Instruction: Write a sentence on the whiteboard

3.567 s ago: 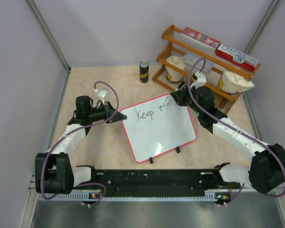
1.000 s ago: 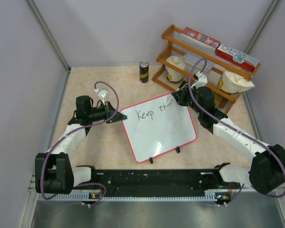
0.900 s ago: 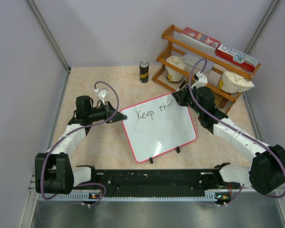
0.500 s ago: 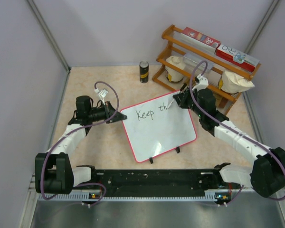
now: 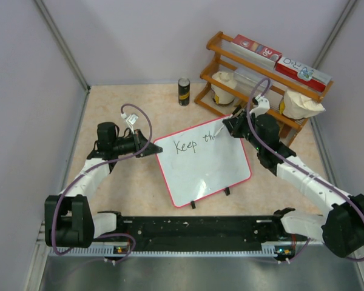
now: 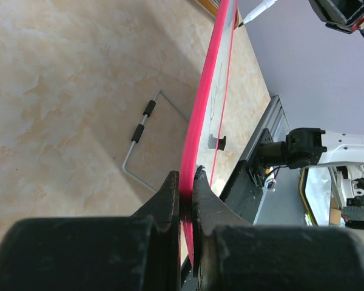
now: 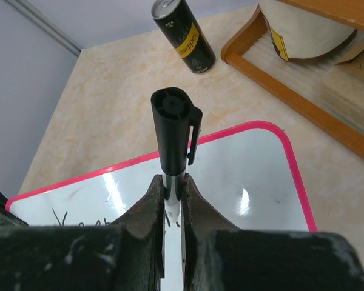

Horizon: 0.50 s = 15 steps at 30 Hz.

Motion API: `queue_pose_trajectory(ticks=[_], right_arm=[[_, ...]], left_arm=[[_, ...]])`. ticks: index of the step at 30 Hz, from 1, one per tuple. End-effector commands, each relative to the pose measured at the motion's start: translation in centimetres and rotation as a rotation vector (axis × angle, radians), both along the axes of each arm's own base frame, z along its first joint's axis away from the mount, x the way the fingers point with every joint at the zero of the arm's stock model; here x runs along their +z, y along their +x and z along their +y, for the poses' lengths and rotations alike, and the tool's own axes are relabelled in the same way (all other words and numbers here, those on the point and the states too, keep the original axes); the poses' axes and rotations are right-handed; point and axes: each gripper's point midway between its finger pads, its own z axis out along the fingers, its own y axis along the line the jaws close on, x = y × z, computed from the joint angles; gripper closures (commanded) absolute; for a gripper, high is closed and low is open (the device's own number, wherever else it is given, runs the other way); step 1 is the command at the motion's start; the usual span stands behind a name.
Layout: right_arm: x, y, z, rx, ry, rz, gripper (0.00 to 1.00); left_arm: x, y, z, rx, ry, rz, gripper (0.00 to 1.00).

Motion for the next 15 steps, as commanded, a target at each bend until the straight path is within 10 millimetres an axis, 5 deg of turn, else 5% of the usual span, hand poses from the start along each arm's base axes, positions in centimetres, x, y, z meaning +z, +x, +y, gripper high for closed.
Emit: queue_pose_trajectory(ticks=[1, 15], right_arm=[[5.0, 0.6, -0.9, -0.036, 0.058, -0.128, 1.00], [3.0, 1.9, -0.2, -0.024, 0.051, -0.083, 1.00]], left_arm=[[-2.1, 0.9, 0.7, 0.043, 0.125, -0.052, 1.00], [-2.2, 0.8, 0.7, 0.044, 0.127, -0.046, 1.00]])
